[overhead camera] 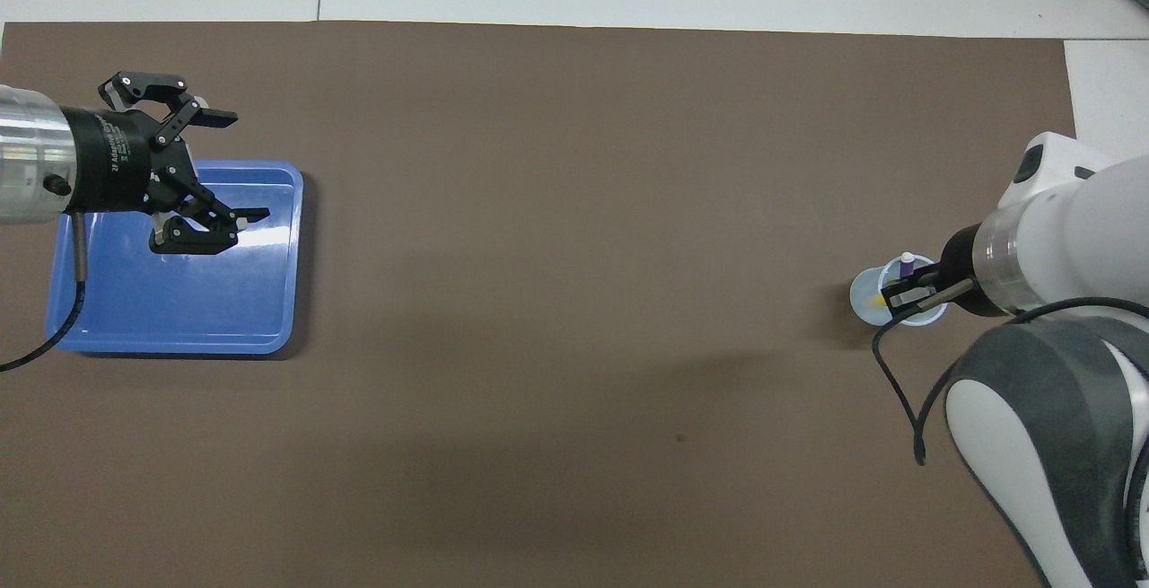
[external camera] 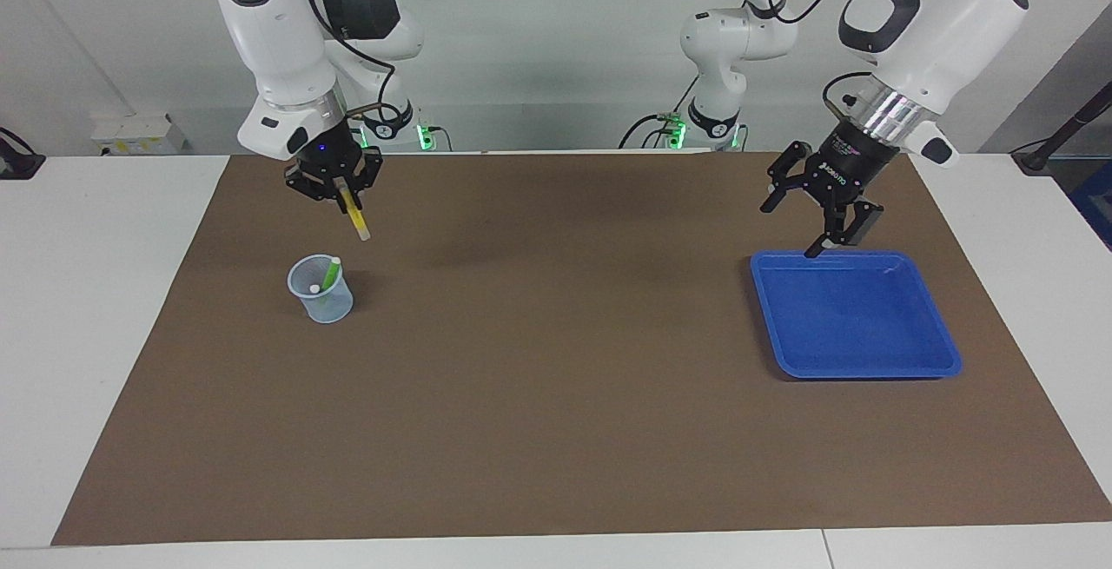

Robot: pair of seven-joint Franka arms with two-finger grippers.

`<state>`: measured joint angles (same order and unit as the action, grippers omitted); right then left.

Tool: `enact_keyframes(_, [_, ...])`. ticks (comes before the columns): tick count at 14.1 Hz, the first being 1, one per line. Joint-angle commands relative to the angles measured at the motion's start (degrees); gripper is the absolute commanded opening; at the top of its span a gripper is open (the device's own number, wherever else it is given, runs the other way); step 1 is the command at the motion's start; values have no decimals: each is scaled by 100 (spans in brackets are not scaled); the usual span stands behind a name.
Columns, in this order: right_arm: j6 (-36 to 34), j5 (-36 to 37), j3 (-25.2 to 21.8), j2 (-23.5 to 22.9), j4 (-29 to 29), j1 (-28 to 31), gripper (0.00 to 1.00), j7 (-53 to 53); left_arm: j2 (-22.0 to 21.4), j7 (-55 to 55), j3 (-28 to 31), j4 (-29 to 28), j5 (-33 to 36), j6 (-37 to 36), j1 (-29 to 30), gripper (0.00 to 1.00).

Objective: Transfer and insert pens with both arms
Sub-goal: 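Lower the yellow pen into the cup while the left gripper returns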

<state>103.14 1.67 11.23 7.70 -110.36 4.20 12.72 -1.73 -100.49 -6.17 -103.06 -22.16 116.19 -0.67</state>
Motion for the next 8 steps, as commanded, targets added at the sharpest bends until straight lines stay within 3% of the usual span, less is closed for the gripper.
enact_keyframes(1, [257, 307, 45, 170, -248, 265, 0, 431, -126, 947, -25, -91, 247, -122, 40, 100])
enact_keyframes(3, [854, 413, 45, 276, -643, 475, 0, 765, -187, 1949, 54, -109, 255, -508, 137, 100])
enact_keyframes(8, [1541, 422, 54, 241, -1102, 696, 0, 978, -240, 4332, 72, -91, 386, -1054, 585, 100])
